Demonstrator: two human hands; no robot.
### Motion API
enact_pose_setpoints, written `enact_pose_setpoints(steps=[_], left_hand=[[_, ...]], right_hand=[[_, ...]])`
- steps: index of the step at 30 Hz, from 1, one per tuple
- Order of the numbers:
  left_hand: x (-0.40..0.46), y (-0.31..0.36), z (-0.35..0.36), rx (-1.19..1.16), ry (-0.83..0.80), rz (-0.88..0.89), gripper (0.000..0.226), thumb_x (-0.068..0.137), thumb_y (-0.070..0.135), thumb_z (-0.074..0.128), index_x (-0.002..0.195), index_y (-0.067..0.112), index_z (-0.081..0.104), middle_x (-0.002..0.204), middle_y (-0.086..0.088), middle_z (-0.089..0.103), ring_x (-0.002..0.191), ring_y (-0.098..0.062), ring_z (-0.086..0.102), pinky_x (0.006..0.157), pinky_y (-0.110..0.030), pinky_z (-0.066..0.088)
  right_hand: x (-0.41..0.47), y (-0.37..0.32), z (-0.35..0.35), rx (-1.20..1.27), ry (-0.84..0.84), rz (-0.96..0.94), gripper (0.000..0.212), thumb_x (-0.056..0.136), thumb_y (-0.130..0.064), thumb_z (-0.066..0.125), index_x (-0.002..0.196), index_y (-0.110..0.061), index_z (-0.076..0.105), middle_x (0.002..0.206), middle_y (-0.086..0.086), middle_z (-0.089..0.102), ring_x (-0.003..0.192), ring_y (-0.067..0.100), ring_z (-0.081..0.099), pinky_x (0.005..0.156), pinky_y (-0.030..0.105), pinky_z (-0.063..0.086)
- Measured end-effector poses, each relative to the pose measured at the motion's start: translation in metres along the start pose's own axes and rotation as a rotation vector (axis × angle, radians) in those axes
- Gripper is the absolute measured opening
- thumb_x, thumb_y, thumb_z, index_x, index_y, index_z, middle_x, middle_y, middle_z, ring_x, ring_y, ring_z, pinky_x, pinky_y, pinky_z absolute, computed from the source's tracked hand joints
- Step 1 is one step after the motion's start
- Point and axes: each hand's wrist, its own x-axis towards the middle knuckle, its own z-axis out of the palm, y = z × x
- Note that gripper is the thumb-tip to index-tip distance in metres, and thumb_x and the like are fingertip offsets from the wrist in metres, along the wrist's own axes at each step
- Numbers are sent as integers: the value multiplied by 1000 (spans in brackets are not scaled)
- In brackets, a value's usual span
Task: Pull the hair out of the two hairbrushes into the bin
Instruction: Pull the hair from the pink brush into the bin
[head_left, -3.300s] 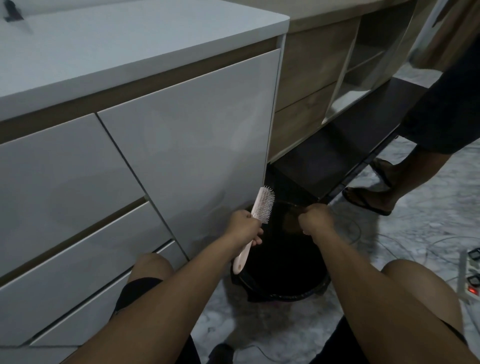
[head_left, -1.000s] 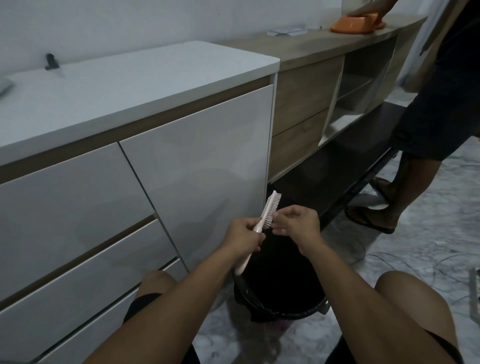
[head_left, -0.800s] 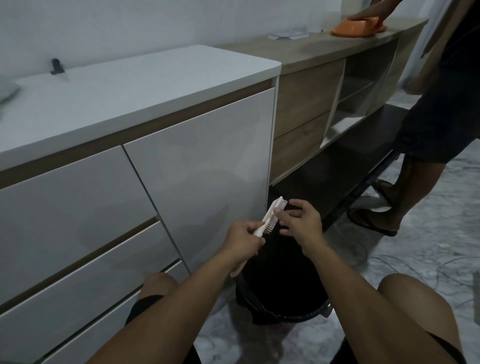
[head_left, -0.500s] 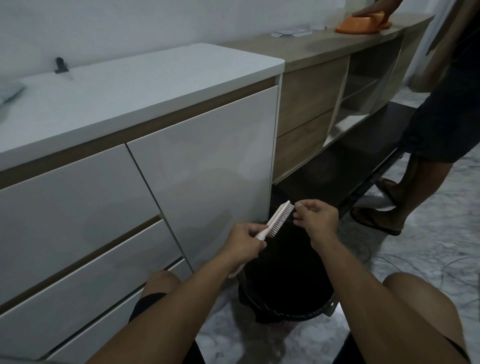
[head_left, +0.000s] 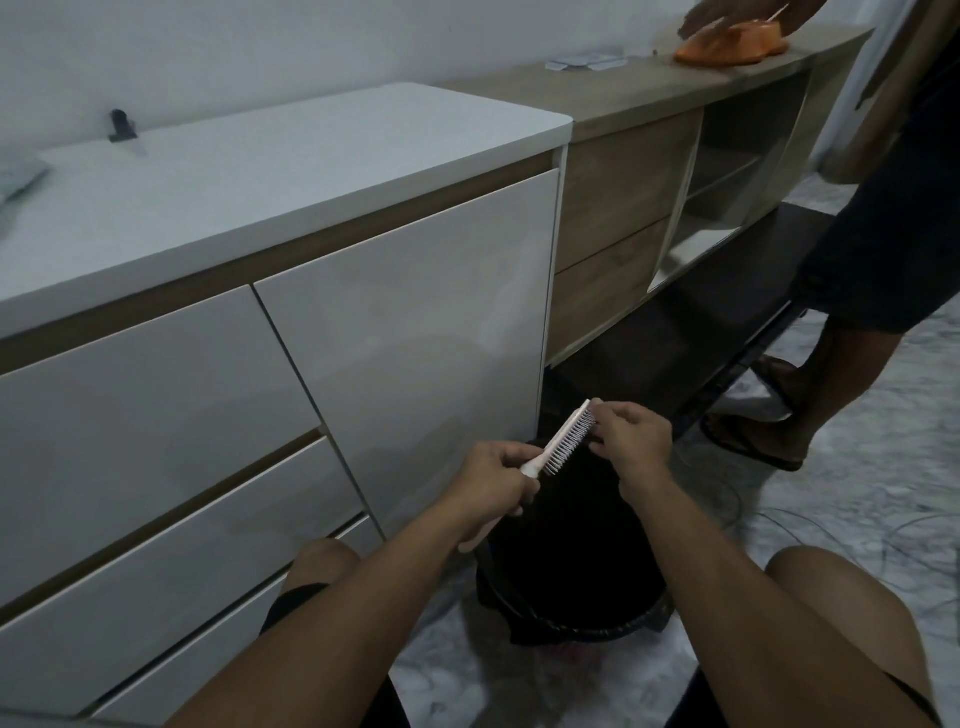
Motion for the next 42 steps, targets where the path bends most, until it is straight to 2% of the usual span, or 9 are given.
enact_pose_setpoints(steps=[2, 6, 10, 14, 20, 27, 32, 35, 42], left_hand=[[0, 2, 1, -21, -3, 0, 41, 79, -8, 54, 112, 10, 69, 76, -2, 64, 54, -11, 56, 42, -19, 44], [1, 4, 0, -60, 19, 8, 37, 83, -8, 53, 113, 8, 67, 83, -9, 64, 52, -11, 57, 42, -19, 46], [3, 5, -3, -75, 28, 20, 38, 84, -9, 53, 116, 6, 67, 79, -8, 64, 51, -13, 57, 43, -19, 48], [3, 5, -2, -101, 31, 26, 39, 84, -9, 53, 116, 8, 67, 76, -6, 64, 53, -14, 57, 44, -20, 48], [4, 5, -1, -120, 50, 29, 39, 84, -8, 53, 117, 7, 67, 77, -5, 65, 54, -13, 57, 46, -21, 49], [2, 8, -2, -182, 44, -7, 17, 88, -6, 52, 102, 0, 61, 83, -14, 61, 59, -19, 63, 45, -25, 55], [0, 13, -9, -195, -3, -41, 18, 88, -6, 50, 104, -5, 58, 85, -18, 60, 60, -21, 66, 42, -29, 55], [-1, 12, -12, -206, -28, -53, 12, 91, -5, 49, 91, 2, 58, 83, -14, 59, 53, -16, 67, 42, -29, 55], [-2, 6, -15, -176, -63, -60, 20, 94, -4, 45, 111, -4, 56, 83, -11, 60, 49, -11, 65, 41, -23, 52]], right_hand=[[-2, -1, 3, 22, -81, 31, 5, 90, -19, 66, 89, -20, 71, 101, 9, 71, 95, 23, 69, 76, 36, 59], [-10, -4, 5, 129, -240, 56, 30, 94, -11, 61, 123, -5, 61, 111, 16, 67, 99, 29, 69, 77, 38, 59], [-12, -7, 3, 161, -324, 73, 33, 92, -9, 64, 124, -6, 57, 105, 13, 67, 90, 28, 71, 74, 38, 60], [-12, -5, 3, 182, -420, 115, 41, 89, -9, 68, 128, -11, 52, 113, 21, 68, 92, 36, 72, 70, 43, 62], [-11, -1, 4, 147, -537, 134, 59, 83, -6, 73, 130, -30, 45, 114, 20, 68, 88, 40, 73, 69, 47, 61], [-14, -2, 3, 104, -471, 8, 76, 75, -3, 80, 141, -17, 45, 104, 23, 69, 84, 33, 72, 64, 40, 62], [-12, -1, 3, -76, -508, -99, 93, 67, -4, 87, 146, -17, 39, 114, 18, 62, 94, 31, 70, 61, 34, 61], [-11, -1, 3, -89, -472, -118, 84, 68, -3, 86, 141, -13, 46, 108, 19, 61, 90, 31, 69, 60, 34, 61], [-4, 3, 2, -34, -309, -140, 35, 75, -3, 80, 108, 4, 68, 81, 14, 69, 66, 20, 69, 54, 27, 59]])
